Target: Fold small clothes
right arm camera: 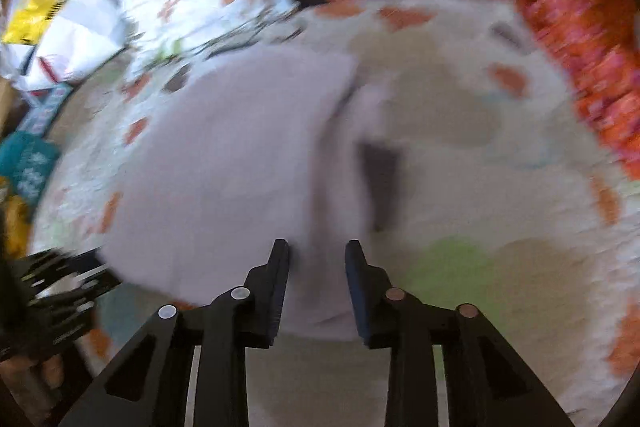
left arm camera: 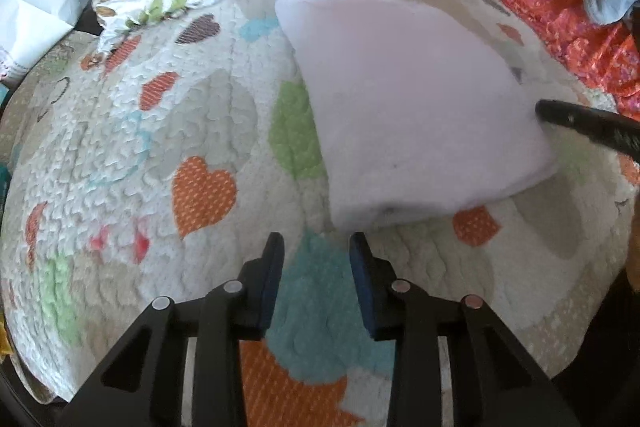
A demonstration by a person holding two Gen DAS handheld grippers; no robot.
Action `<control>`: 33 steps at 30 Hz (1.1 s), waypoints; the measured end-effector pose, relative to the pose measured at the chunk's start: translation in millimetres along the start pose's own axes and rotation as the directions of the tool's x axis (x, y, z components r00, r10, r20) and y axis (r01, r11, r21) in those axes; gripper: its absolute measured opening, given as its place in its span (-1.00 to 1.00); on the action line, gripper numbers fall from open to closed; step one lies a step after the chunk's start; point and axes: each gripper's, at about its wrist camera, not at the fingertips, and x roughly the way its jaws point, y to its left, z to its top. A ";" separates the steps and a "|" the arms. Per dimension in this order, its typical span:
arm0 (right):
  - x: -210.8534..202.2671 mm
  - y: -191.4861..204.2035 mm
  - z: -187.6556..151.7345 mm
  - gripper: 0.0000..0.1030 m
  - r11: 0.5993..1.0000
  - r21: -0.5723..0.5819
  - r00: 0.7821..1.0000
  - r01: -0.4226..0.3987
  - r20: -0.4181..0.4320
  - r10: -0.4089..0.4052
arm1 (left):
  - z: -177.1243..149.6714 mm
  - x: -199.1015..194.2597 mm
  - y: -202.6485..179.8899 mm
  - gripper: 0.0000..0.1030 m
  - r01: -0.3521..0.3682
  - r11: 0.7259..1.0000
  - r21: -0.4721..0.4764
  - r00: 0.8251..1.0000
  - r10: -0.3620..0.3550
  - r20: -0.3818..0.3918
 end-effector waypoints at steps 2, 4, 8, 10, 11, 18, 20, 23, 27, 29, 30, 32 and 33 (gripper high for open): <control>-4.9 -17.3 4.4 -0.24 0.999 0.047 1.000 0.008 0.021 -0.009 | -3.2 -11.5 2.2 -0.14 -0.006 1.000 -0.020 1.000 0.007 0.025; -3.9 -36.2 6.6 -0.23 0.991 0.131 1.000 -0.008 0.019 0.005 | -6.5 -27.2 4.6 0.16 -0.040 0.997 -0.058 0.996 0.045 0.082; 1.4 -51.0 5.3 -0.23 0.977 0.213 0.999 -0.032 0.001 0.032 | -14.7 -68.2 6.3 0.71 -0.169 0.973 -0.157 0.947 0.204 0.249; 0.4 -45.3 3.2 -0.23 0.980 0.196 1.000 -0.009 0.007 0.007 | -19.4 -92.0 5.9 0.93 -0.214 0.956 -0.201 0.903 0.272 0.333; -3.6 -38.7 1.9 -0.23 0.985 0.173 1.000 0.012 0.025 -0.016 | -20.7 -99.4 6.5 1.00 -0.221 0.953 -0.209 0.889 0.285 0.358; -39.9 -6.1 -11.8 -0.01 0.995 0.078 0.985 0.060 0.157 -0.072 | -34.4 -152.7 -0.9 1.00 -0.296 0.926 -0.235 0.783 0.376 0.496; -46.6 -4.5 -22.5 0.00 0.993 0.112 0.986 0.033 0.159 -0.050 | -37.6 -158.2 -3.1 1.00 -0.279 0.929 -0.244 0.785 0.367 0.499; -49.4 -6.5 -35.5 0.00 0.988 0.155 0.989 0.001 0.143 -0.023 | -38.5 -155.2 -4.7 1.00 -0.256 0.936 -0.242 0.822 0.342 0.454; -50.2 -10.9 -45.9 0.00 0.981 0.192 0.992 -0.003 0.127 -0.022 | -30.3 -132.5 -10.6 1.00 -0.211 0.962 -0.171 0.893 0.261 0.367; -50.2 -11.2 -46.3 0.00 0.981 0.192 0.990 0.014 0.132 -0.040 | -24.9 -120.3 -13.8 1.00 -0.201 0.969 -0.145 0.906 0.241 0.348; -48.9 -10.6 -44.9 0.00 0.982 0.187 0.990 0.024 0.132 -0.049 | -22.9 -115.7 -14.7 1.00 -0.198 0.971 -0.137 0.909 0.234 0.344; -44.2 -9.5 -37.7 0.00 0.985 0.172 0.992 0.017 0.121 -0.038 | -15.1 -100.9 -17.5 1.00 -0.194 0.975 -0.108 0.919 0.219 0.328; -40.3 -7.1 -29.7 0.00 0.987 0.158 0.993 0.014 0.113 -0.032 | -10.9 -92.6 -18.6 1.00 -0.191 0.977 -0.094 0.924 0.212 0.320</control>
